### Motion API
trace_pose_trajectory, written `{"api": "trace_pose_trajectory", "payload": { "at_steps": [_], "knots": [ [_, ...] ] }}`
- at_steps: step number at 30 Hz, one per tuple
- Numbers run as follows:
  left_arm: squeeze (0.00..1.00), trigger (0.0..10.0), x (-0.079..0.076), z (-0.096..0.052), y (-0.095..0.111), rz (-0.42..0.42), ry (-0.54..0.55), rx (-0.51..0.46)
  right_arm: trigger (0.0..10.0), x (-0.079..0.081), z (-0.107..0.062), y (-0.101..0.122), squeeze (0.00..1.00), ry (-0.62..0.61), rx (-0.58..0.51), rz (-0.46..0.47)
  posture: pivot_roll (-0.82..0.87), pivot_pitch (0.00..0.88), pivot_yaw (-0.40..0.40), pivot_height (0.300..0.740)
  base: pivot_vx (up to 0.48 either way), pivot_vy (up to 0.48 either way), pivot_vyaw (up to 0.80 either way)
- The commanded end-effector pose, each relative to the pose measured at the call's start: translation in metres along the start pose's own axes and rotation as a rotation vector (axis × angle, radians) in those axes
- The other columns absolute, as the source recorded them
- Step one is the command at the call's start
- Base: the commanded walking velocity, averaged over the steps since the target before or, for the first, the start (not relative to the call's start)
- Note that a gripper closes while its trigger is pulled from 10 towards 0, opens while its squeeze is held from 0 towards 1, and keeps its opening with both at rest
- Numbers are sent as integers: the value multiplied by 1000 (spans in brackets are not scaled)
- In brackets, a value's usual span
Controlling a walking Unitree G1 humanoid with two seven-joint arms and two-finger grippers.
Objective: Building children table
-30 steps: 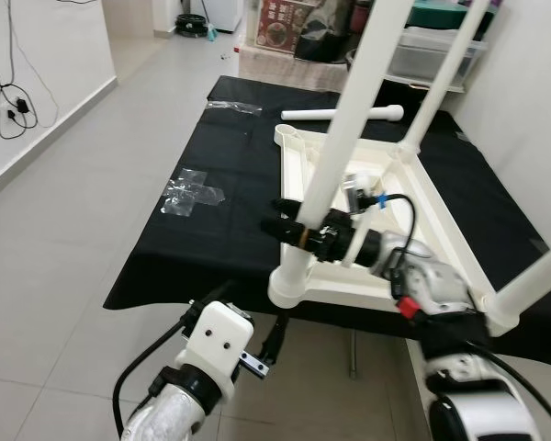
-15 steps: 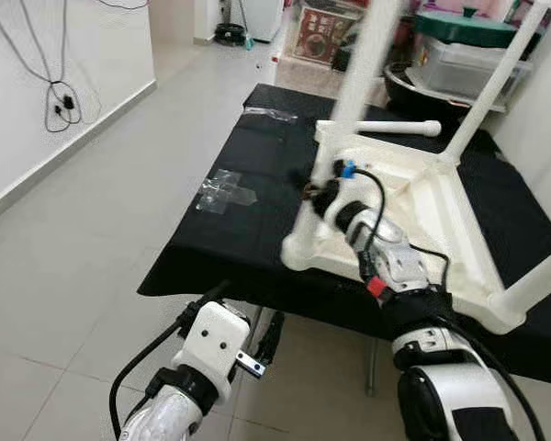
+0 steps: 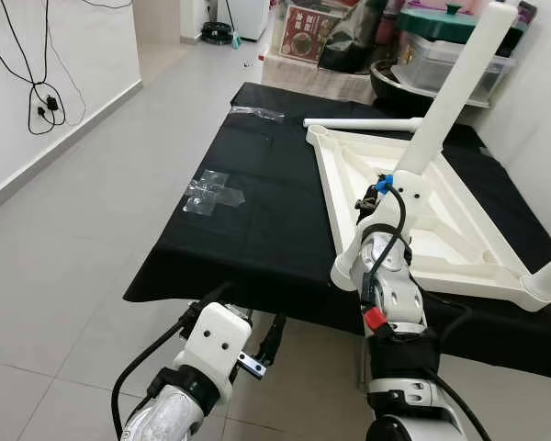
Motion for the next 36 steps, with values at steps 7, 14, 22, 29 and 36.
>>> {"api": "trace_pose_trajectory", "payload": {
  "at_steps": [7, 14, 22, 29, 36],
  "knots": [
    [0, 10000, -4, 0, -1, -4, -17, -7, 10000, 14, 5, 6, 0, 570, -97, 44, 126, 57, -167, 740, 0, 0, 0],
    [0, 10000, -3, 0, 0, 10, -13, -14, 10000, 16, -13, 8, 0, 1041, -23, 80, 128, 59, -169, 740, 0, 0, 0],
    [0, 10000, -6, -2, 0, 12, -24, -9, 10000, 27, -35, 6, 0, 1441, -22, -30, 138, 62, -170, 740, 0, 0, 0],
    [0, 10000, -5, -3, 0, 15, -18, -6, 0, 47, -6, 1, 0, 1143, -35, -106, 142, 67, -174, 740, 0, 0, 0],
    [0, 10000, -6, -2, 0, 14, -18, -8, 0, 28, 11, -1, 0, 841, 4, -118, 132, 63, -173, 740, 0, 0, 0]
  ]
}}
Point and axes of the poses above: a point about 5 cm out from each wrist's last joint towards the gripper, its own z axis pointing out of the wrist towards the gripper, its own y axis along the axis of the wrist's last joint, x = y × z, the point moved 1 cm from there along z, pointing out of the wrist towards the gripper, and after that the axes turned 10 degrees about -z, right-handed, at the moved point
